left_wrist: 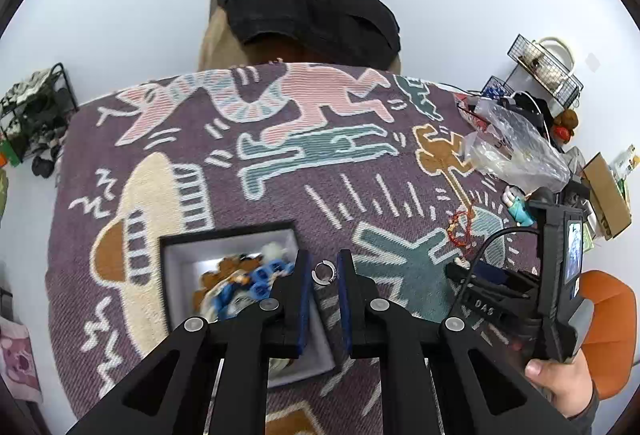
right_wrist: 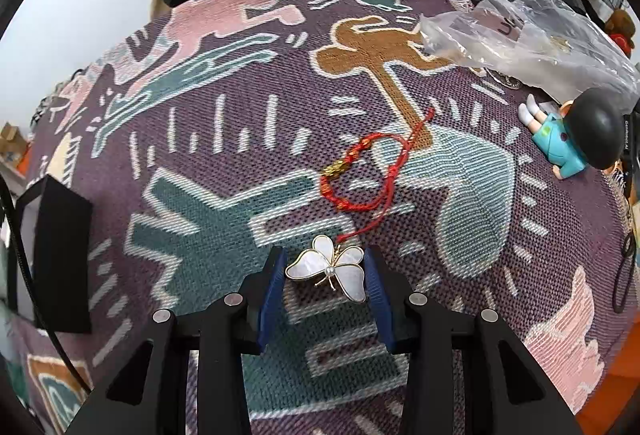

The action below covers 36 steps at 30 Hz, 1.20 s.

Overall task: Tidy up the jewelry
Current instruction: 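Carry the silver ring to the box with the left tool while the right tool grasps the white butterfly pendant, then lower the white butterfly pendant into the black box and open the right tool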

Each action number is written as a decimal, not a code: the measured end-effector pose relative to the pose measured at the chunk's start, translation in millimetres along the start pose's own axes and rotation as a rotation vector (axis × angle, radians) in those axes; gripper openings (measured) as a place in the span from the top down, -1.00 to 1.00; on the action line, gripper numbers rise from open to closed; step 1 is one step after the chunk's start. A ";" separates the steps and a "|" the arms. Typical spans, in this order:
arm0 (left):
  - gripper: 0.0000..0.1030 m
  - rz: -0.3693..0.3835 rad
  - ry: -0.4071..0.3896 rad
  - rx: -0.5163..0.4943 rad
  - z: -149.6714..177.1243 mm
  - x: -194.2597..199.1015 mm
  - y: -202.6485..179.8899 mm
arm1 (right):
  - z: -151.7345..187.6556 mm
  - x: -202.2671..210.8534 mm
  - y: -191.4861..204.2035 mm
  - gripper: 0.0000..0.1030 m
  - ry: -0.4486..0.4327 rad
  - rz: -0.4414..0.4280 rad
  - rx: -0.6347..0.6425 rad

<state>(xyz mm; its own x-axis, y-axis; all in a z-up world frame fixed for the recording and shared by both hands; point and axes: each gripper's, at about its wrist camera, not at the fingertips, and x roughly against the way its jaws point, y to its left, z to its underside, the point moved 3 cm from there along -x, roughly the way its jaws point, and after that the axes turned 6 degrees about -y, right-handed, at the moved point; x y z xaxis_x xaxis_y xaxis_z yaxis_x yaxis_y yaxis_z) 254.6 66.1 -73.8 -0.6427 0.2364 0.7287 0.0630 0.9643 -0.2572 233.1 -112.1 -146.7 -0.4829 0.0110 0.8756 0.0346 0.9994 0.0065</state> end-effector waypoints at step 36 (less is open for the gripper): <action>-0.42 -0.065 -0.055 0.174 33.8 50.4 70.4 | 2.6 99.8 111.2 0.22 -0.123 -0.314 0.181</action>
<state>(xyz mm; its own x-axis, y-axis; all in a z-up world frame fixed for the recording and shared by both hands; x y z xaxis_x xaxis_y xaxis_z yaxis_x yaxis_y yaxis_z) 200.9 141.9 -76.6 -0.6821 0.1631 0.7129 -0.1095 0.9411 -0.3200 186.5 0.2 -59.8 -0.5472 -0.3039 0.7799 -0.2819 0.9442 0.1701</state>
